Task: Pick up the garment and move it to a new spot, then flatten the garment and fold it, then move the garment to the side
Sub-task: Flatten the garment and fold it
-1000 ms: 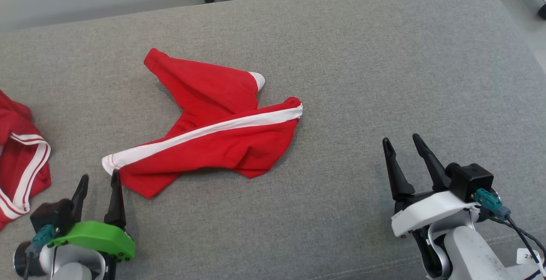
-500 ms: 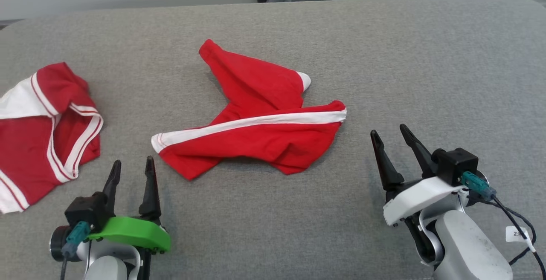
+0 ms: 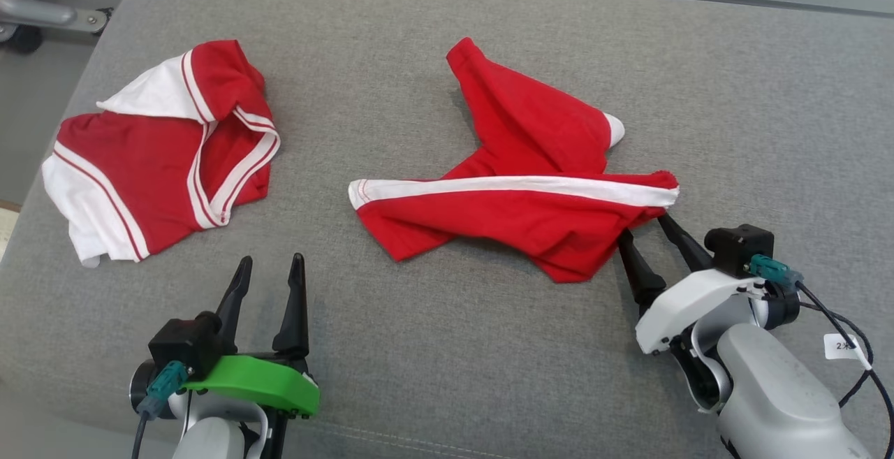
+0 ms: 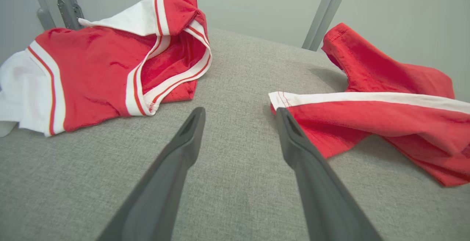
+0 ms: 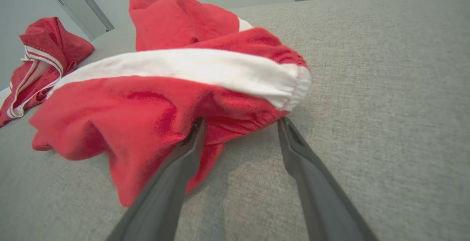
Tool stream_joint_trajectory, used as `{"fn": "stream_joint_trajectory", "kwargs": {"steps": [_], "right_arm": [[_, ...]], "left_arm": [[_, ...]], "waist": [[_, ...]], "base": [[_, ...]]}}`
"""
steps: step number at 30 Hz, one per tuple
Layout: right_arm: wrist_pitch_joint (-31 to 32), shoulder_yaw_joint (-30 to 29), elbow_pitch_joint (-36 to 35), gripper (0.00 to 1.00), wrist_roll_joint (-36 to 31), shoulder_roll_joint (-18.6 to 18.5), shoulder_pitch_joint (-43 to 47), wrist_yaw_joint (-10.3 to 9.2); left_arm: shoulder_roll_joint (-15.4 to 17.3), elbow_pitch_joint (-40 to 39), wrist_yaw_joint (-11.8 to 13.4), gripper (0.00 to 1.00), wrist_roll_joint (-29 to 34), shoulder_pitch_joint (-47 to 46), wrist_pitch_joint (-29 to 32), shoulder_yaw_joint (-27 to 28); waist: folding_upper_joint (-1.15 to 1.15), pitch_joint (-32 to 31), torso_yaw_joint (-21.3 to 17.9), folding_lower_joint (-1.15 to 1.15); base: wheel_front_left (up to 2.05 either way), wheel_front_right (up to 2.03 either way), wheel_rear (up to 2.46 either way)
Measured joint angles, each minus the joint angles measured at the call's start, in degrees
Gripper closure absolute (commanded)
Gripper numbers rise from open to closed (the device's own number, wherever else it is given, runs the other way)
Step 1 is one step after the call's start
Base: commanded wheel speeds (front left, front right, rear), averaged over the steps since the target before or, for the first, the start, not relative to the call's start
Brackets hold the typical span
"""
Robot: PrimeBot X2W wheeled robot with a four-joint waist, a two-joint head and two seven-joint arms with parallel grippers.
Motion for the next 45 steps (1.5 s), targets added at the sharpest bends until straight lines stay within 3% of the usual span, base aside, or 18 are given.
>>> {"fn": "stream_joint_trajectory", "kwargs": {"steps": [9, 10, 11, 12, 17, 22, 27, 31, 32, 33, 34, 39, 45], "right_arm": [[0.0, 2.5, 3.1, 0.03, 3.1, -2.6, -4.0, 0.00], [0.0, 3.0, 3.4, 0.55, 3.2, -2.7, -4.3, 0.00], [-0.1, 3.4, 3.6, 0.92, 3.2, -2.9, -4.7, 0.00], [-0.2, 3.6, 3.6, 1.00, 3.2, -2.9, -5.1, 0.00], [-0.1, 3.5, 1.6, 1.00, 3.1, -3.0, -5.3, 0.02], [-0.1, 2.4, -4.9, 1.00, 1.4, -4.6, -1.6, 0.03], [-0.1, -1.3, -9.0, 1.00, -2.0, -5.9, 3.5, 0.02], [-0.1, -4.7, -9.6, 1.00, -6.4, -4.4, 7.3, 0.02], [-0.1, -5.5, -8.6, 0.91, -7.4, -3.6, 8.1, 0.02], [-0.1, -6.6, -7.1, 0.27, -8.4, -2.5, 8.9, 0.02], [-0.1, -7.7, -6.2, 0.00, -9.5, -1.5, 9.7, 0.02], [-0.1, -15.2, -5.1, 0.00, -15.2, 2.1, 11.4, 0.02], [-0.1, -17.4, -9.5, 0.00, -17.5, 4.1, 14.2, 0.03]], "left_arm": [[0.0, -1.8, 0.0, 0.00, -0.1, -0.2, 0.0, -0.5], [0.0, -1.9, 0.0, 0.00, -0.1, -0.2, 0.0, -0.5], [0.0, -2.0, 0.0, 0.00, -0.1, -0.2, 0.0, -0.5], [0.0, -2.1, 0.0, 0.00, -0.1, -0.2, 0.0, -0.5], [0.0, -2.8, 0.0, 0.00, 0.0, -0.5, 0.0, -0.5], [0.0, -3.2, 0.0, 0.00, 0.3, -0.3, 0.0, -0.7], [0.0, -3.0, 0.0, 0.00, -0.2, 0.1, 0.0, -2.2], [0.0, -2.7, 0.0, 0.00, -0.7, 0.4, 0.0, -3.6], [0.0, -2.5, 0.0, 0.00, -0.8, 0.5, 0.0, -3.9], [-0.1, -2.3, 0.0, 0.00, -1.0, 0.5, 0.0, -4.0], [0.0, -2.2, 0.0, 0.00, -1.2, 0.6, 0.0, -4.0], [0.0, -0.6, 0.0, 0.00, -1.2, 1.9, 0.0, -4.2], [0.0, 0.0, 0.0, 0.00, -1.2, 3.5, 0.0, -3.5]], "waist": [[0.00, 2.7, 3.9, 0.00], [0.00, 3.0, 4.1, 0.00], [0.00, 3.3, 4.3, 0.00], [0.00, 3.6, 4.4, 0.00], [0.00, 4.0, 4.1, 0.00], [0.00, 2.7, 2.6, 0.00], [0.00, 0.5, -0.1, 0.00], [0.00, -1.3, -2.5, 0.00], [0.00, -1.7, -3.0, 0.00], [0.00, -2.1, -3.5, 0.00], [0.00, -2.5, -4.0, 0.00], [0.00, -4.9, -6.2, 0.00], [0.00, -7.8, -8.6, 0.00]], "base": [[0.00, 0.00, 0.00], [0.00, 0.00, 0.00], [0.00, 0.00, 0.00], [0.00, 0.00, 0.00], [0.00, 0.00, 0.00], [0.00, 0.00, 0.00], [0.00, 0.00, 0.00], [0.00, 0.00, 0.00], [0.00, 0.00, 0.00], [0.00, 0.00, 0.00], [0.00, 0.00, 0.00], [0.00, 0.00, 0.00], [0.00, 0.00, 0.00]]}}
